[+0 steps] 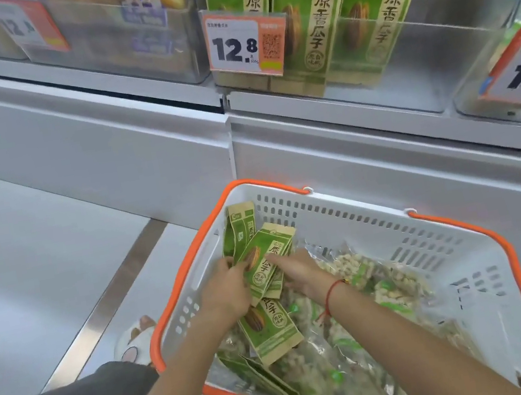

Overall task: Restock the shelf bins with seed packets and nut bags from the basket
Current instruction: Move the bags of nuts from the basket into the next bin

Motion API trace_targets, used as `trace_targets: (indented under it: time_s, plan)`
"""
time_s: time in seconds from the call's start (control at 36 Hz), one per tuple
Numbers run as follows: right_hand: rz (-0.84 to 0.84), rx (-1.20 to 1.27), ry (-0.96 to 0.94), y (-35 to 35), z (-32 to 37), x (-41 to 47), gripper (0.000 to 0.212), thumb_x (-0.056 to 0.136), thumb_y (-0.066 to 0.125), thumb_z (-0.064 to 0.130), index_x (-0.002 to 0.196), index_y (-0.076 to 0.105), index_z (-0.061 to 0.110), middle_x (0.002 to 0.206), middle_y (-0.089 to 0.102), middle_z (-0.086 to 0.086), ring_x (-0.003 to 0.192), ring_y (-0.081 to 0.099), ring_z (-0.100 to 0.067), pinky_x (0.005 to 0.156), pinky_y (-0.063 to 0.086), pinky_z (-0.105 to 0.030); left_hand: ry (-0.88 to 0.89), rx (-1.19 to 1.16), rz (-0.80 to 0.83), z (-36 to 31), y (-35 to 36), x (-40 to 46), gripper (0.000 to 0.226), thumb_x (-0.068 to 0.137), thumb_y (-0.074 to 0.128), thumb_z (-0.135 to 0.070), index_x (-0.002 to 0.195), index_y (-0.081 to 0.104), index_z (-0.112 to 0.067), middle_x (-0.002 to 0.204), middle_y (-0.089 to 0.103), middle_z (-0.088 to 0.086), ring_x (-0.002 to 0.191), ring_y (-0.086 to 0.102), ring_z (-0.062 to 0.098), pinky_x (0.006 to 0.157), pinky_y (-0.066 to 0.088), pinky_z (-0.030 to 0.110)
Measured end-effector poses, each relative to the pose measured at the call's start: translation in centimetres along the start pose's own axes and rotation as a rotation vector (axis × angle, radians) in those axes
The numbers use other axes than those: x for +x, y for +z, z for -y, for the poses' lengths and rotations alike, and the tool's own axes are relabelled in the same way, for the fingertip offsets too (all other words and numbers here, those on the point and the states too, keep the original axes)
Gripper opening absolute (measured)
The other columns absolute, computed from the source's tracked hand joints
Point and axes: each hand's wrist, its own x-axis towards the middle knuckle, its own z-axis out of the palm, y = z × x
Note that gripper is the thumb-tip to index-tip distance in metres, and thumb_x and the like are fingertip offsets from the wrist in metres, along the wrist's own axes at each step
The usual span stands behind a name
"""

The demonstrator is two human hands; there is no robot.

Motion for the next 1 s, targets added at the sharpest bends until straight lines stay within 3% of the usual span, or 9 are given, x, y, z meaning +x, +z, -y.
trace_targets:
  time_s: [0.08,0.22,0.36,0.44,0.53,0.61,0.75,0.86,1.0]
  plan:
    - [-0.038,-0.025,0.007,0.7,0.3,0.4,0.087,0.079,0.072,0.041,0.144,0.031,0.001,0.134,0.049,-0.018,0.107,0.058,-0.028,0.085,0.052,-0.039,-0.042,-0.008,0.027,-0.5,0.2,0.7,0.044,0.095,0.042,-0.014,0.139,0.044,-0.016,0.139,0.032,0.010,0.125,0.042,0.030,0.104,0.040,0.039]
    - [-0.024,0.050,0.000,0.9,-0.1,1.1,0.074,0.082,0.072,0.023,0.141,0.034,0.002,0.143,0.044,-0.017,0.127,0.048,-0.033,0.100,0.047,-0.043,-0.044,-0.056,0.002,-0.1,-0.5,1.5,0.028,0.091,0.051,-0.020,0.114,0.066,-0.016,0.120,0.059,0.009,0.103,0.058,0.023,0.088,0.050,0.036]
    - [0.106,0.068,-0.115,-3.3,0.1,-0.9,0.033,0.081,0.071,0.006,0.109,0.053,0.009,0.099,0.066,-0.004,0.090,0.066,-0.016,0.075,0.056,-0.029,-0.096,-0.001,0.018,-0.5,-2.3,1.1,0.029,0.091,0.052,-0.040,0.098,0.064,-0.014,0.098,0.066,0.005,0.090,0.064,0.023,0.078,0.053,0.035]
    - [0.217,-0.027,-0.238,-7.5,0.8,-2.3,0.060,0.074,0.078,0.012,0.127,0.048,0.014,0.117,0.063,-0.003,0.107,0.062,-0.019,0.093,0.052,-0.038,-0.024,-0.165,0.061,-2.1,-3.3,0.8,0.045,0.089,0.055,-0.051,0.117,0.057,-0.016,0.117,0.063,0.001,0.105,0.061,0.021,0.091,0.049,0.038]
    - [0.353,0.005,-0.308,-11.5,2.5,-4.3,0.061,0.076,0.075,0.002,0.129,0.050,0.017,0.127,0.059,-0.008,0.115,0.060,-0.021,0.095,0.051,-0.034,0.158,-0.519,0.157,-5.6,-4.2,-0.2,0.084,0.077,0.062,-0.057,0.145,0.029,-0.018,0.143,0.042,-0.004,0.131,0.043,0.016,0.109,0.037,0.040]
    - [0.470,-0.012,-0.407,-14.2,4.4,-6.1,0.057,0.078,0.071,-0.003,0.129,0.051,0.011,0.129,0.060,-0.012,0.118,0.059,-0.024,0.099,0.048,-0.037,0.354,-0.652,0.091,-8.5,-4.9,-1.4,0.070,0.080,0.064,-0.047,0.140,0.034,-0.026,0.136,0.051,-0.012,0.124,0.049,0.005,0.108,0.039,0.035]
    - [0.293,-0.171,-0.664,-17.0,8.8,-10.0,0.053,0.078,0.072,-0.003,0.126,0.054,0.010,0.121,0.066,-0.008,0.114,0.061,-0.020,0.099,0.048,-0.036,0.483,-0.712,-0.183,-12.0,-8.1,-2.2,0.062,0.075,0.071,-0.044,0.130,0.044,-0.032,0.117,0.061,-0.021,0.107,0.055,-0.008,0.094,0.049,0.023]
    - [0.100,-0.261,-0.957,-17.6,12.5,-13.1,0.047,0.078,0.070,-0.008,0.114,0.057,0.018,0.102,0.071,0.006,0.097,0.066,-0.007,0.084,0.051,-0.021,0.630,-0.657,-0.331,-14.4,-12.3,-2.7,0.052,0.079,0.075,-0.025,0.118,0.046,-0.042,0.108,0.061,-0.027,0.100,0.056,-0.014,0.079,0.044,0.004]
    - [-0.220,-0.378,-1.298,-18.6,16.1,-15.9,0.049,0.083,0.071,0.005,0.122,0.052,0.026,0.110,0.066,0.014,0.103,0.064,-0.006,0.090,0.052,-0.029,0.828,-0.671,-0.349,-18.0,-17.8,-3.0,0.056,0.085,0.067,-0.008,0.129,0.040,-0.028,0.114,0.061,-0.021,0.109,0.056,-0.007,0.088,0.043,0.009]
